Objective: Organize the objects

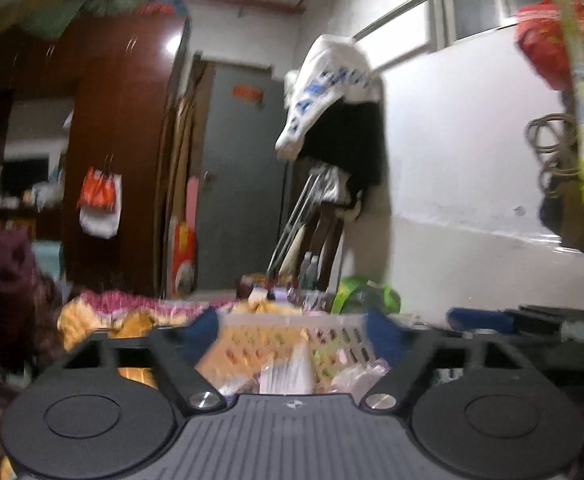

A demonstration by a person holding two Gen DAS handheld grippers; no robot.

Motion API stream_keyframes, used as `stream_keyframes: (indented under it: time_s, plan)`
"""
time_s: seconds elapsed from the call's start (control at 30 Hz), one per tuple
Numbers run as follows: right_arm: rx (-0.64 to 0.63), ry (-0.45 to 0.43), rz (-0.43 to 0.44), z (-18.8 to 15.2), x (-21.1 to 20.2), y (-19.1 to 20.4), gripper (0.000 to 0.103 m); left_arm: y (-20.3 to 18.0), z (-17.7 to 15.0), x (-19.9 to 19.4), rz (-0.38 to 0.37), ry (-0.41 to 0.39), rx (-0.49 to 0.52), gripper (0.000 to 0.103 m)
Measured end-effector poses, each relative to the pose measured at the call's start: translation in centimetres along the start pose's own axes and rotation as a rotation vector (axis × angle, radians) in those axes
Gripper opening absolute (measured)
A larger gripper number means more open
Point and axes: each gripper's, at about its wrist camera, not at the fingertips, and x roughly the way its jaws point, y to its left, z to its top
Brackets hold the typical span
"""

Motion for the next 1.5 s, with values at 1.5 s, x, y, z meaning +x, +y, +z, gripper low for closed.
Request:
stream_keyframes:
  time_s: [1.5]
  plan:
    - [0.123,-0.012,-0.145,-6.2,-7.7,-1.8,0.103,-3.0,-4.6,-5.7,0.041,0.087,0.12,0.103]
